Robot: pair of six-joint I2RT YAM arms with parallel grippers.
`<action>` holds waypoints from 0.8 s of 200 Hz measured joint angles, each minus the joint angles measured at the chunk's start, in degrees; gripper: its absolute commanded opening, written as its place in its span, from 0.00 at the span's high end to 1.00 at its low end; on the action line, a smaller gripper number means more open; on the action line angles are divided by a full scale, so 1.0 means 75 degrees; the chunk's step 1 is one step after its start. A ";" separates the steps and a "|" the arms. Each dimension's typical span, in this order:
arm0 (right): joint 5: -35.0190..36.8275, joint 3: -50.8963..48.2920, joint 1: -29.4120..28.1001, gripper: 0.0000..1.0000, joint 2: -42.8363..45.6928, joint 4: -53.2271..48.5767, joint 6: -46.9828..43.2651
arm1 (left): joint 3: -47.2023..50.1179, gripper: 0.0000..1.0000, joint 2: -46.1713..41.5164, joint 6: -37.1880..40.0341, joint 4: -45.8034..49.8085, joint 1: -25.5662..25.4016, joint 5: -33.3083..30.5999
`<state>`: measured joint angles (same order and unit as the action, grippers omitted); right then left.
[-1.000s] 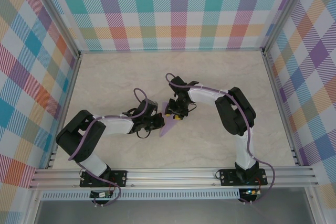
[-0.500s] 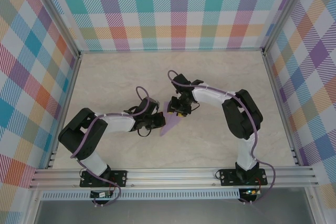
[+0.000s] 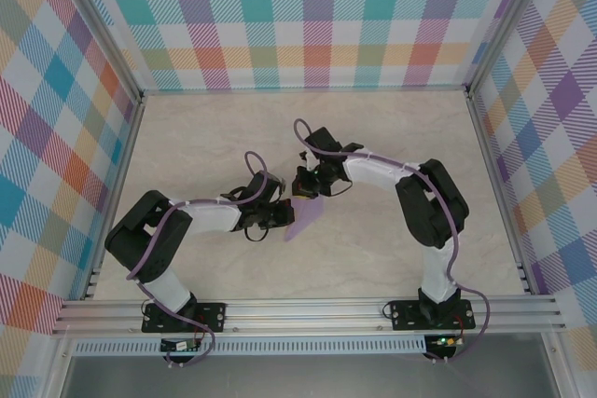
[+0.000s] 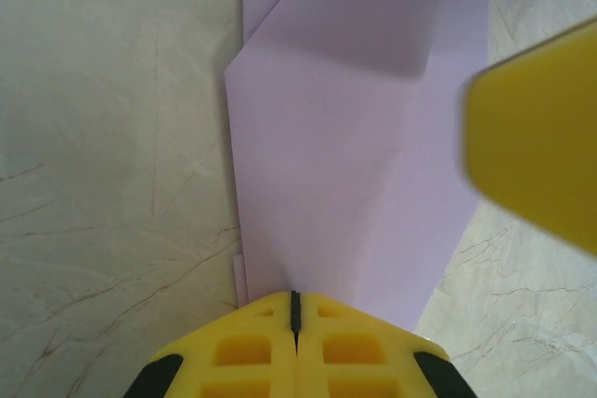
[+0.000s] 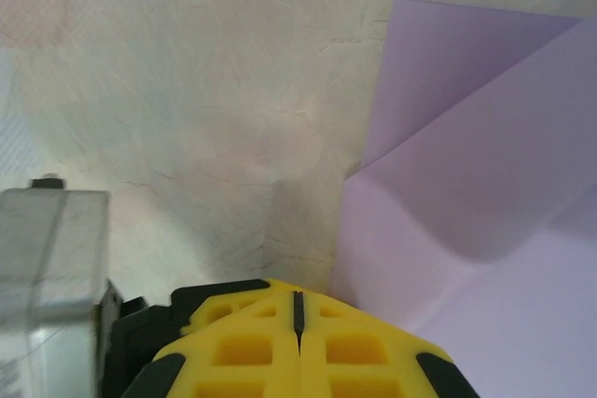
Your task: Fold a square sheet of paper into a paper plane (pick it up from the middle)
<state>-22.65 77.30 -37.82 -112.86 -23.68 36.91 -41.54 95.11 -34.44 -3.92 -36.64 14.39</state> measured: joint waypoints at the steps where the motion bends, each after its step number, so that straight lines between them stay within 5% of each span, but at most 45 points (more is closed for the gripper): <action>1: -0.0003 -0.0003 0.0000 1.00 -0.0006 0.0009 -0.0003 | 0.0000 1.00 0.0000 0.0000 0.0006 0.0003 0.0000; 160: -0.0128 -0.0525 0.0125 1.00 -0.0560 0.0586 -0.0216 | -0.0111 1.00 -0.0023 0.0055 0.0277 0.0006 -0.0009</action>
<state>-23.62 73.36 -36.88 -117.05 -19.29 35.29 -42.37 94.94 -34.02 -1.85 -36.60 14.33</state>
